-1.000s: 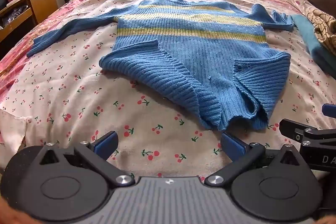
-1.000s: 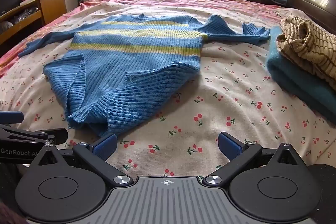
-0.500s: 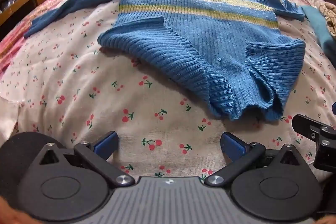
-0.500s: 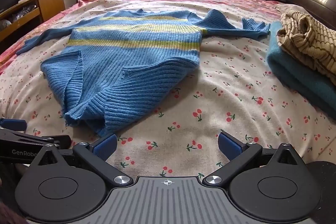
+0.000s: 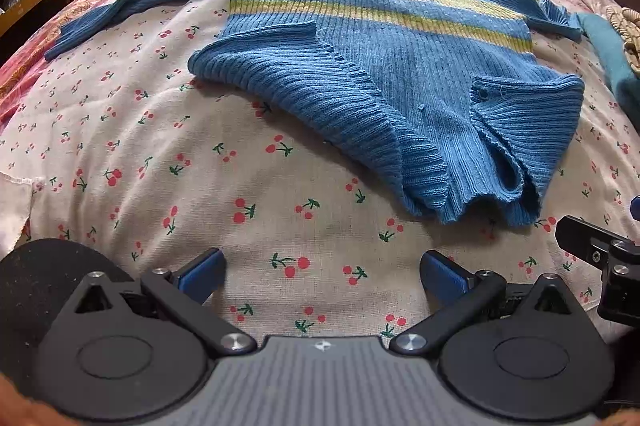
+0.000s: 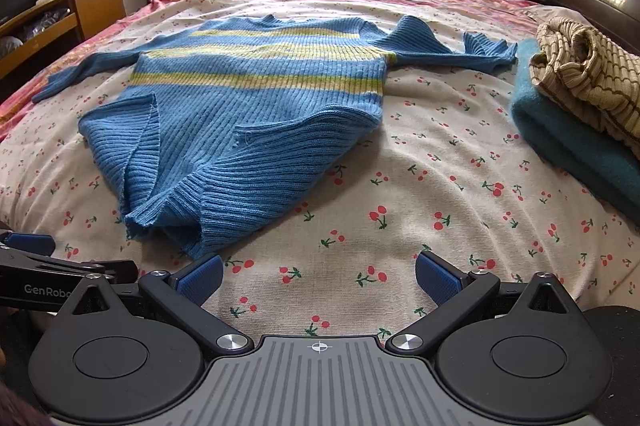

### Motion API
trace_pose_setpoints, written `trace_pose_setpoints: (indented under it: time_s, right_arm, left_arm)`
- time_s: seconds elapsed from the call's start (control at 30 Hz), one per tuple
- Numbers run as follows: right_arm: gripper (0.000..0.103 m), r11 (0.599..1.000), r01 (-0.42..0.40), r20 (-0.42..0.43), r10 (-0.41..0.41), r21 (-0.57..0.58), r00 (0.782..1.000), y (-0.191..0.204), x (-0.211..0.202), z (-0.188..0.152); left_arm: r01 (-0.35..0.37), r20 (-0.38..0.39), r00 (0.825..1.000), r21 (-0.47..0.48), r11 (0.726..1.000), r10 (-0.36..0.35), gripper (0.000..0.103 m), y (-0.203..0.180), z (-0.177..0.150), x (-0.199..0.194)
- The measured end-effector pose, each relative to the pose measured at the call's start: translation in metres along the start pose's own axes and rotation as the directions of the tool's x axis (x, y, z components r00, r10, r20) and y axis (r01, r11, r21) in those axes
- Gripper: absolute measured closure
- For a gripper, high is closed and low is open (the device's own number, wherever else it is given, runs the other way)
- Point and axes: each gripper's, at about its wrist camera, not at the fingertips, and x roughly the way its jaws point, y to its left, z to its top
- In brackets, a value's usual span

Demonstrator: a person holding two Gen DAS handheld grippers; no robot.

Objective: Fold small clothes

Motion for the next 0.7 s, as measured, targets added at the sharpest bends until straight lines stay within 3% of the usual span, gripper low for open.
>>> trace_pose_setpoints:
  time_s: [0.7]
  right_arm:
    - [0.001,0.999,-0.042,0.026,0.042,0.021,0.999,-0.001,-0.006,0.002]
  left_arm:
    - [-0.04,0.076,0.996,0.025,0.999,0.038,0.0,-0.009,0.003,-0.017]
